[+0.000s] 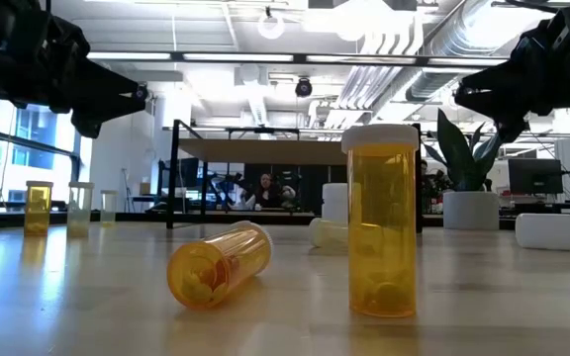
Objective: Pick and place medicine bottles onto shelf by color
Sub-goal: Put the center white pill bottle on the shelf
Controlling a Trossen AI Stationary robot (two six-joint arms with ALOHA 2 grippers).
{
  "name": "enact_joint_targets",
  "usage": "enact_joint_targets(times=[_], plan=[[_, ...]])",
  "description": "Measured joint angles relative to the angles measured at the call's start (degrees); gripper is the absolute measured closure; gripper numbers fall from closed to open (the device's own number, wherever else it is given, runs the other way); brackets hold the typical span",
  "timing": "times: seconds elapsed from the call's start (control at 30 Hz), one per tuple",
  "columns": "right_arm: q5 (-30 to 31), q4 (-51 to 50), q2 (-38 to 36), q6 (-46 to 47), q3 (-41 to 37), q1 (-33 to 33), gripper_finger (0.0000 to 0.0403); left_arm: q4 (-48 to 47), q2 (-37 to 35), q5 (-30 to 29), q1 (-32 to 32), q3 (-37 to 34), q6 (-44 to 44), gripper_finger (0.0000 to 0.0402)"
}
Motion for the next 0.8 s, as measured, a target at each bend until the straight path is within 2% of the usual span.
enact_joint_targets(times=[0.4, 0.6, 0.8], plan=[[0.5, 1.3, 0.0, 5.4, 0.0, 0.0, 0.0256, 0.2, 0.0, -0.1, 0.0, 0.0, 0.0, 0.0206], [8.8, 4.4, 0.0, 20.9, 0.0, 0.0, 0.0256, 0.3, 0.0, 0.1, 0.0, 0.0, -6.4, 0.0206], [10.9, 6.8, 0.0, 25.1, 0.0, 0.0, 0.0256, 2.2, 0.0, -0.3, 0.0, 0.0, -7.8, 0.0206]])
